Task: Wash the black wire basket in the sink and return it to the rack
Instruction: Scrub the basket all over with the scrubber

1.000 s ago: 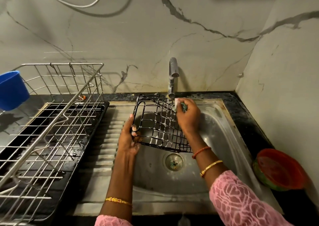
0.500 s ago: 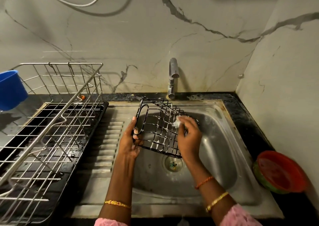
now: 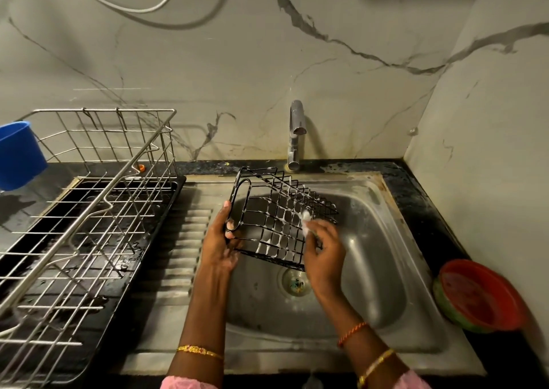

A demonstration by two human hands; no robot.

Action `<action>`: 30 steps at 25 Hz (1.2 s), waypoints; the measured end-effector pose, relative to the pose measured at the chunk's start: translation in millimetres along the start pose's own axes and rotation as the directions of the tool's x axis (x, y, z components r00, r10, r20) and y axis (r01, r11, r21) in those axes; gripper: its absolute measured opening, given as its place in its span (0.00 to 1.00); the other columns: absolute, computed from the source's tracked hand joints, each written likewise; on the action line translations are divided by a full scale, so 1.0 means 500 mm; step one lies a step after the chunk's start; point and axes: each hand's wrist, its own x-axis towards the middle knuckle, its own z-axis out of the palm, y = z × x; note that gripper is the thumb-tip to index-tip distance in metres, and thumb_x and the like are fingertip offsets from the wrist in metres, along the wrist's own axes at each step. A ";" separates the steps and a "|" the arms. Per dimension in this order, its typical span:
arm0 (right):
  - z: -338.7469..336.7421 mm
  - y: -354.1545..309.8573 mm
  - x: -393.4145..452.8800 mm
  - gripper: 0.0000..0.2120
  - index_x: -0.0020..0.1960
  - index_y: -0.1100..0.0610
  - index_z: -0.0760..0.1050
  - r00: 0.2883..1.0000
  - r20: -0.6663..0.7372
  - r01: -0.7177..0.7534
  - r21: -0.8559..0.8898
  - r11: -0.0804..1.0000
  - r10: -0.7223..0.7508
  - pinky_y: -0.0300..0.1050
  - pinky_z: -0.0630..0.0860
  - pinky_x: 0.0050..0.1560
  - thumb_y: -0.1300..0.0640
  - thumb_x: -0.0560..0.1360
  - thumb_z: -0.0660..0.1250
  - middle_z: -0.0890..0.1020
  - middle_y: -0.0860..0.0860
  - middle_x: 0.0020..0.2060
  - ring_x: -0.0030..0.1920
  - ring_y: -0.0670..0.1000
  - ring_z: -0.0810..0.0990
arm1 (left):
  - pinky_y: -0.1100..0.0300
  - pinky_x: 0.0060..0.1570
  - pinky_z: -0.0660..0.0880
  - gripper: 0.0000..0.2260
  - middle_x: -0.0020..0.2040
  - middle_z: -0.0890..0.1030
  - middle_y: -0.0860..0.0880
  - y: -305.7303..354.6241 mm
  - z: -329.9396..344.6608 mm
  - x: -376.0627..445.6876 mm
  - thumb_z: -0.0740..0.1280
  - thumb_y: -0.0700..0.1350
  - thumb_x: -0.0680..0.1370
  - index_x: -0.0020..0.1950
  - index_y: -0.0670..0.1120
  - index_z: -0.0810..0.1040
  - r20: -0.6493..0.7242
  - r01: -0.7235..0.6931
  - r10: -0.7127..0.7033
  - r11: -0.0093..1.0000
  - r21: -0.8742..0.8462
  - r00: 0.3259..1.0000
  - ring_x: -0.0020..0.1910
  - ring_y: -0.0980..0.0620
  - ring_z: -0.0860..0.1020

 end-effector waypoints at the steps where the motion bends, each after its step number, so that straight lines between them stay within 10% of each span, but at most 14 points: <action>1: -0.006 0.001 -0.044 0.14 0.51 0.60 0.80 1.000 0.010 -0.010 0.012 1.000 0.010 0.27 0.73 0.50 0.74 0.71 0.65 0.78 0.50 0.47 0.49 0.39 0.77 | 0.71 0.13 0.54 0.16 0.17 0.66 0.54 -0.001 -0.003 0.003 0.66 0.55 0.71 0.27 0.49 0.73 0.000 0.002 -0.002 1.000 -0.001 1.000 0.13 0.61 0.60; 20: -0.008 0.016 -0.052 0.13 0.54 0.63 0.80 0.977 0.094 0.197 -0.050 0.979 -0.192 0.35 0.74 0.57 0.72 0.73 0.65 0.77 0.53 0.52 0.55 0.44 0.75 | 0.70 0.16 0.49 0.22 0.16 0.65 0.53 0.004 0.004 0.003 0.61 0.54 0.78 0.25 0.48 0.73 0.010 -0.035 0.036 0.999 -0.014 0.999 0.12 0.60 0.59; 25: -0.028 0.027 -0.069 0.11 0.50 0.62 0.81 0.996 0.061 0.074 -0.026 0.997 -0.072 0.30 0.73 0.52 0.73 0.71 0.67 0.78 0.50 0.48 0.51 0.37 0.76 | 0.71 0.11 0.55 0.13 0.18 0.67 0.54 -0.006 -0.010 0.012 0.64 0.55 0.75 0.38 0.47 0.70 0.066 0.027 -0.026 0.999 -0.020 0.997 0.12 0.60 0.61; 30: -0.023 -0.002 0.040 0.14 0.58 0.59 0.77 0.987 0.112 -0.117 -0.021 0.993 0.118 0.29 0.75 0.49 0.69 0.74 0.65 0.76 0.48 0.50 0.47 0.38 0.76 | 0.70 0.11 0.50 0.25 0.15 0.64 0.54 -0.008 0.006 0.003 0.59 0.55 0.80 0.23 0.49 0.70 0.064 0.050 -0.047 0.998 -0.049 0.997 0.11 0.59 0.58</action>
